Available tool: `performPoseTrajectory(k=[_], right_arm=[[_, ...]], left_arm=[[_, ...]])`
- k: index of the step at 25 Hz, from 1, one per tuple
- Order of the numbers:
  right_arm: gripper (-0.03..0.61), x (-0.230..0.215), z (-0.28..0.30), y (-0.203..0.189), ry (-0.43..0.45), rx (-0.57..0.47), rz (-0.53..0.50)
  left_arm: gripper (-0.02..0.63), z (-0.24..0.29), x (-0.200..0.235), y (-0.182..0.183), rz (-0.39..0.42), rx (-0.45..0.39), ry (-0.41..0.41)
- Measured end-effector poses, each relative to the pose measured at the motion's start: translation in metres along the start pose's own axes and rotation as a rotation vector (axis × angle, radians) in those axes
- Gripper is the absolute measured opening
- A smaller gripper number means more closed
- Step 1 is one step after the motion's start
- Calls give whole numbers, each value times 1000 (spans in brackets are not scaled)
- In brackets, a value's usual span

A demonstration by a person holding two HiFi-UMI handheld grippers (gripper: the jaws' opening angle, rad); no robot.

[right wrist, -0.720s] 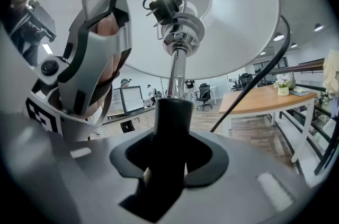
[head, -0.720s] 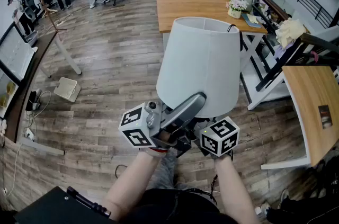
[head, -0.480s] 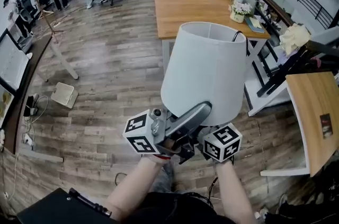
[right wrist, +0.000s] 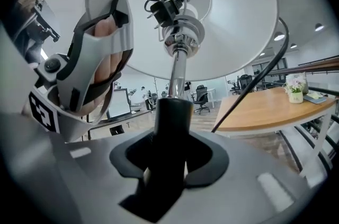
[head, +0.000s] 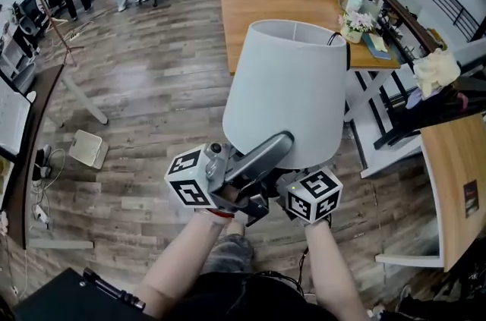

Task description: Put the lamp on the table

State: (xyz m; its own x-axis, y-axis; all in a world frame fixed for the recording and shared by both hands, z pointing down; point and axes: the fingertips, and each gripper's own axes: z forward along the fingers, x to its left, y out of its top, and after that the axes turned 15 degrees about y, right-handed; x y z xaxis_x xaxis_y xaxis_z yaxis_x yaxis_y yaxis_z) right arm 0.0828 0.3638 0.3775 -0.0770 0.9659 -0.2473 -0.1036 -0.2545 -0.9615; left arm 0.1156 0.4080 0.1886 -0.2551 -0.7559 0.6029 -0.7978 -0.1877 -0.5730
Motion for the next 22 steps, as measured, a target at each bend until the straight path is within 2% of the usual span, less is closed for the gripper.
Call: performPoseTrajectory(k=[7,15,22], right_arm=[[150,-45,55,15,-9,-19,0],[150,-82,75,3,-28,14,40],[152,-131,97,5,5,23,51]], left_arm=[[14,1,53,50,12,15,-17],[14,5,100,58,-4,26,-5],[14,19,154,81,-29,-4,18]])
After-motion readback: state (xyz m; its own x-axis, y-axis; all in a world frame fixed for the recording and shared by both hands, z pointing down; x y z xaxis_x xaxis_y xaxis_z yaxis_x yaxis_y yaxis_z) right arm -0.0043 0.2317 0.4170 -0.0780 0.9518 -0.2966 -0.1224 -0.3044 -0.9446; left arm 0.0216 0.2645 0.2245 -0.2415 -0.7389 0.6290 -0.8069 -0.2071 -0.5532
